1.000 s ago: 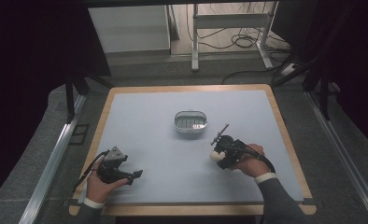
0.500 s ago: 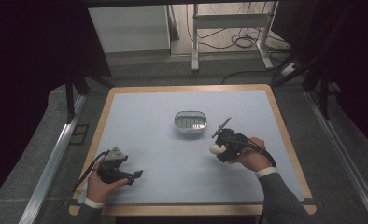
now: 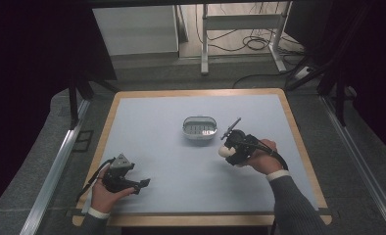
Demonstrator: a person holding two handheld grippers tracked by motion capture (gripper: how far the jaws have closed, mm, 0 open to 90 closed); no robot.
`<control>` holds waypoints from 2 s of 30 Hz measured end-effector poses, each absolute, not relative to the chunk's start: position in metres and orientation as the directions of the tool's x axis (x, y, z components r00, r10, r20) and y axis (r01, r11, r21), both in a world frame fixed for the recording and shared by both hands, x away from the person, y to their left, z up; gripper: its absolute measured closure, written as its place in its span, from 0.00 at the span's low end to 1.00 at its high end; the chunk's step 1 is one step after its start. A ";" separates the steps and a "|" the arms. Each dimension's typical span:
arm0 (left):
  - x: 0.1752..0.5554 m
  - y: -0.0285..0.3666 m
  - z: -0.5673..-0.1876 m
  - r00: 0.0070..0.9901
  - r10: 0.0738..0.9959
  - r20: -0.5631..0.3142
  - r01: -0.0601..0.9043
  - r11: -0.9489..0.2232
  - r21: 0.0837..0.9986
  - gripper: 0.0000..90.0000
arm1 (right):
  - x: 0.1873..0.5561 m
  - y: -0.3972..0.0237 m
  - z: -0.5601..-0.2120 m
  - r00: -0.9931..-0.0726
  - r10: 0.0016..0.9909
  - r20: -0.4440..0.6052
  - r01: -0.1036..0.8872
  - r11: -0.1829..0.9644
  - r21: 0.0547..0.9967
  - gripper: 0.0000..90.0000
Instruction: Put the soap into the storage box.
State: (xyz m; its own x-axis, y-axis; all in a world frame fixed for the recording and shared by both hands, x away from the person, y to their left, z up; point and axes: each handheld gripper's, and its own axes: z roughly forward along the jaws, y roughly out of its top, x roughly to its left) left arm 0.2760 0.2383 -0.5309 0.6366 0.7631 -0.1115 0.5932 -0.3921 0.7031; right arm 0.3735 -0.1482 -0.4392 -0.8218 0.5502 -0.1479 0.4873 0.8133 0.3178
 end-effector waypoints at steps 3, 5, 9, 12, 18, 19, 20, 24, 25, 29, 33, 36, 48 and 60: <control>0.276 0.237 -0.532 0.639 0.761 -0.113 0.594 -0.396 0.700 0.11 | 0.376 -0.148 -0.439 -0.821 0.551 -0.151 0.486 0.813 0.321 0.55; 0.276 0.237 -0.532 0.640 0.760 -0.113 0.595 -0.397 0.699 0.11 | 0.378 -0.148 -0.439 -0.820 0.552 -0.153 0.486 0.812 0.324 0.55; 0.277 0.237 -0.532 0.641 0.760 -0.113 0.595 -0.398 0.699 0.11 | 0.380 -0.148 -0.438 -0.821 0.550 -0.150 0.484 0.812 0.327 0.55; 0.277 0.236 -0.532 0.641 0.759 -0.113 0.595 -0.399 0.698 0.11 | 0.383 -0.148 -0.437 -0.824 0.546 -0.152 0.479 0.814 0.329 0.55; 0.277 0.236 -0.533 0.643 0.757 -0.115 0.595 -0.399 0.698 0.11 | 0.388 -0.146 -0.437 -0.830 0.535 -0.156 0.465 0.820 0.334 0.55; 0.277 0.235 -0.533 0.643 0.757 -0.115 0.595 -0.400 0.697 0.11 | 0.389 -0.146 -0.437 -0.827 0.541 -0.155 0.471 0.816 0.335 0.55; 0.277 0.235 -0.533 0.643 0.757 -0.115 0.596 -0.400 0.696 0.11 | 0.390 -0.145 -0.437 -0.828 0.538 -0.156 0.468 0.817 0.336 0.55; 0.277 0.234 -0.534 0.645 0.755 -0.118 0.595 -0.400 0.697 0.11 | 0.396 -0.145 -0.437 -0.828 0.539 -0.152 0.467 0.815 0.343 0.55; 0.277 0.234 -0.534 0.646 0.754 -0.118 0.595 -0.401 0.697 0.11 | 0.396 -0.145 -0.437 -0.828 0.539 -0.152 0.467 0.815 0.343 0.55; 0.277 0.234 -0.535 0.647 0.753 -0.118 0.596 -0.403 0.695 0.11 | 0.401 -0.143 -0.437 -0.828 0.539 -0.153 0.466 0.813 0.348 0.55; 0.277 0.234 -0.535 0.649 0.752 -0.116 0.596 -0.408 0.692 0.11 | 0.408 -0.142 -0.438 -0.826 0.546 -0.143 0.470 0.806 0.359 0.55; 0.277 0.233 -0.535 0.651 0.750 -0.117 0.595 -0.408 0.692 0.11 | 0.414 -0.140 -0.439 -0.826 0.545 -0.146 0.470 0.808 0.356 0.55; 0.277 0.233 -0.535 0.649 0.751 -0.121 0.596 -0.403 0.695 0.11 | 0.426 -0.132 -0.436 -0.835 0.530 -0.147 0.451 0.813 0.369 0.55; 0.277 0.231 -0.536 0.656 0.745 -0.120 0.594 -0.411 0.692 0.11 | 0.435 -0.126 -0.430 -0.837 0.522 -0.167 0.435 0.818 0.375 0.55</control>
